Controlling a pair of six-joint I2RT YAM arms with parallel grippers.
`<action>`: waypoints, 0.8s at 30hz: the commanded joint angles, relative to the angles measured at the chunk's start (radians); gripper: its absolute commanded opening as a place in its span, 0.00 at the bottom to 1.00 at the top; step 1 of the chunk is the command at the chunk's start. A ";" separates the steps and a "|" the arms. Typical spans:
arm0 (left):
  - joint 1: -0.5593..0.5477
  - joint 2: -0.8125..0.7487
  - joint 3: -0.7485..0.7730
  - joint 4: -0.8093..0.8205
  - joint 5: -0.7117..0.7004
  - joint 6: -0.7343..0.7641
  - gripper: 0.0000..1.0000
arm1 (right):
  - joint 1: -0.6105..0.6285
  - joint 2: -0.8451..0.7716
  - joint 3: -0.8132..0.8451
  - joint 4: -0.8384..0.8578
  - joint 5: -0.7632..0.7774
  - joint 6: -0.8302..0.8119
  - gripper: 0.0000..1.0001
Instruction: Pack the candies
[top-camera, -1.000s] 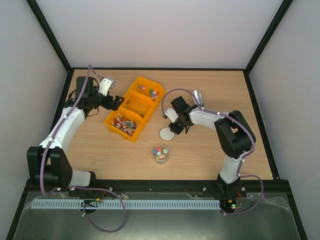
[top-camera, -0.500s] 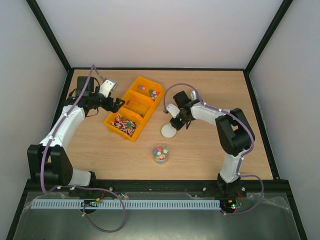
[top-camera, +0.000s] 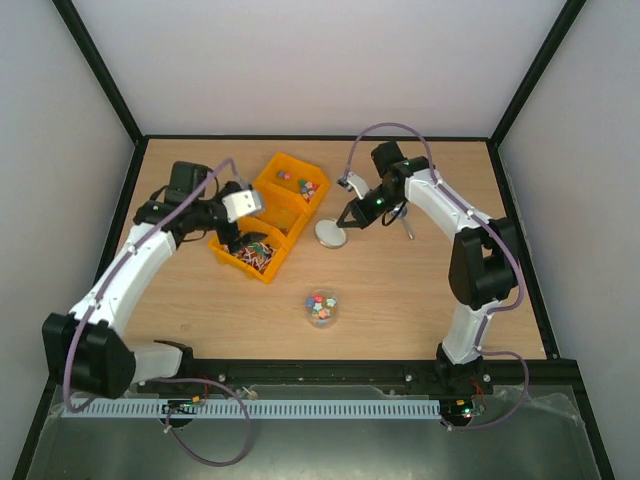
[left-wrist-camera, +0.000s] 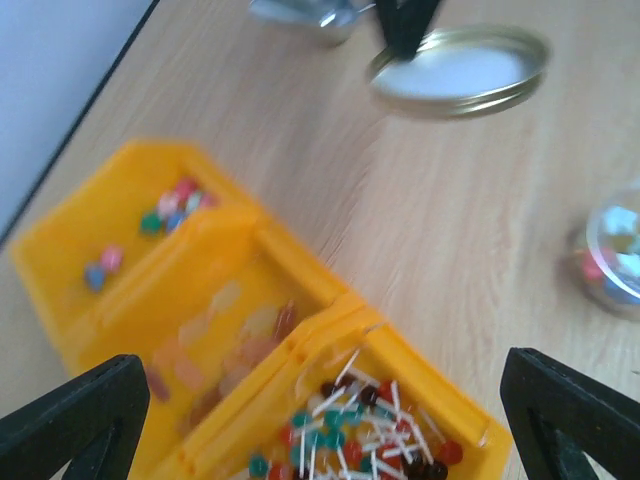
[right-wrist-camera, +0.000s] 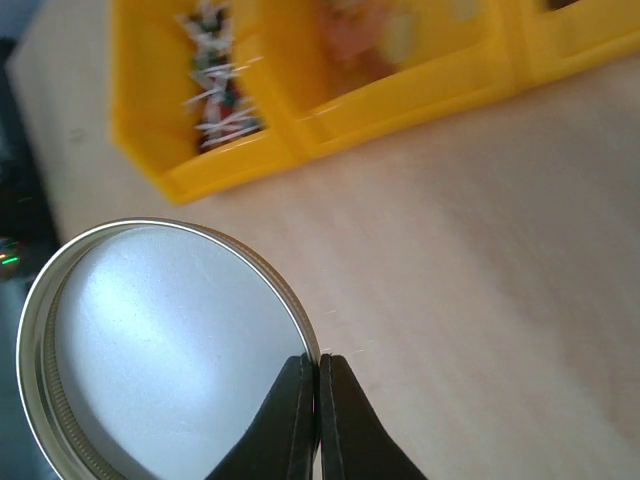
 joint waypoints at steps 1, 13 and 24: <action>-0.136 -0.105 -0.061 -0.011 0.063 0.269 0.98 | 0.009 -0.023 0.025 -0.271 -0.262 -0.049 0.02; -0.443 -0.092 -0.092 0.168 -0.012 0.353 0.84 | 0.077 -0.030 -0.010 -0.416 -0.403 -0.143 0.01; -0.547 -0.093 -0.065 0.124 -0.038 0.332 0.36 | 0.095 -0.005 -0.004 -0.519 -0.461 -0.252 0.01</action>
